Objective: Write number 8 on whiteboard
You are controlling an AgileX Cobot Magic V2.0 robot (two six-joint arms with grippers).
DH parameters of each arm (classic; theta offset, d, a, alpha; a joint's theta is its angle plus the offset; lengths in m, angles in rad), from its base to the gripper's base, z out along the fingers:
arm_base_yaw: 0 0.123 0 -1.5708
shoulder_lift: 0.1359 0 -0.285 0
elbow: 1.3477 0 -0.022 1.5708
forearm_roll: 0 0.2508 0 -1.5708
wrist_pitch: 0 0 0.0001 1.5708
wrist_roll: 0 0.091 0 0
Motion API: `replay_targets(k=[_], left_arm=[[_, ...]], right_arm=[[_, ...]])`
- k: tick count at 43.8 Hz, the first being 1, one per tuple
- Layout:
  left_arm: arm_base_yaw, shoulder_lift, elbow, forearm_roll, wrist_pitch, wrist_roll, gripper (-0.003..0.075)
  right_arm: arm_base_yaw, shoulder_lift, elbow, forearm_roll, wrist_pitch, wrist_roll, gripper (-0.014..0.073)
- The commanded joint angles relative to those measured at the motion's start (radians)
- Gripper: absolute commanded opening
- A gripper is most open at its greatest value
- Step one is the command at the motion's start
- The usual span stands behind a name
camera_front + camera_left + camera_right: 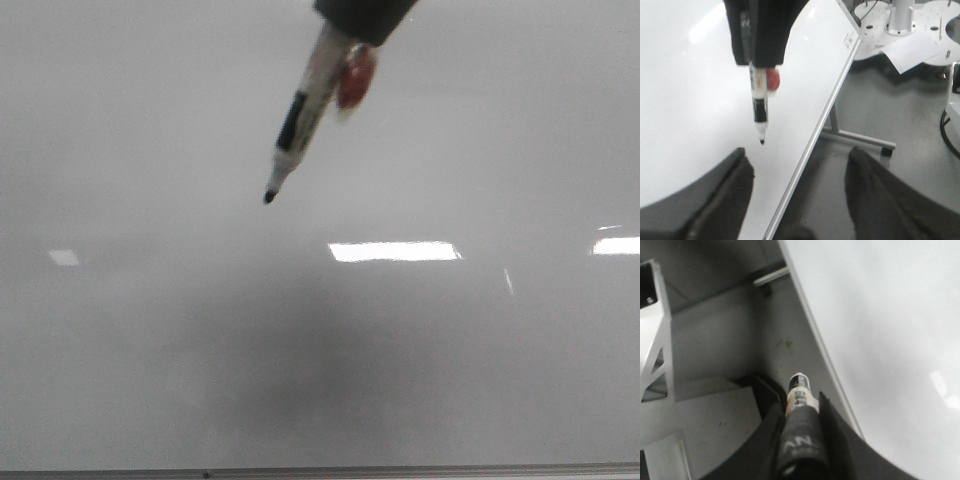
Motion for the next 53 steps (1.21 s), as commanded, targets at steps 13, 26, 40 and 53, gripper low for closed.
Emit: replay_targets(k=[13,26,40,53], left_arm=[[-0.008,-0.165,0.178,-0.064,-0.25,-0.148,-0.0021],[-0.008,-0.171,0.18,-0.075,-0.256,-0.148,-0.0021],[-0.008,-0.171,0.18,-0.075,-0.258,-0.148,-0.0021],[-0.008,-0.171,0.18,-0.075,-0.258,-0.148,-0.0021]], right_arm=[[-0.311,-0.238,0.296,0.343,-0.284,-0.109,-0.0067],[-0.308,-0.034,0.262,0.915,-0.279,-0.505,-0.0071],[-0.231,0.187,0.12,0.987,-0.399,-0.583,-0.007],[-0.176,0.299,0.056,0.989,-0.449,-0.583,-0.007]])
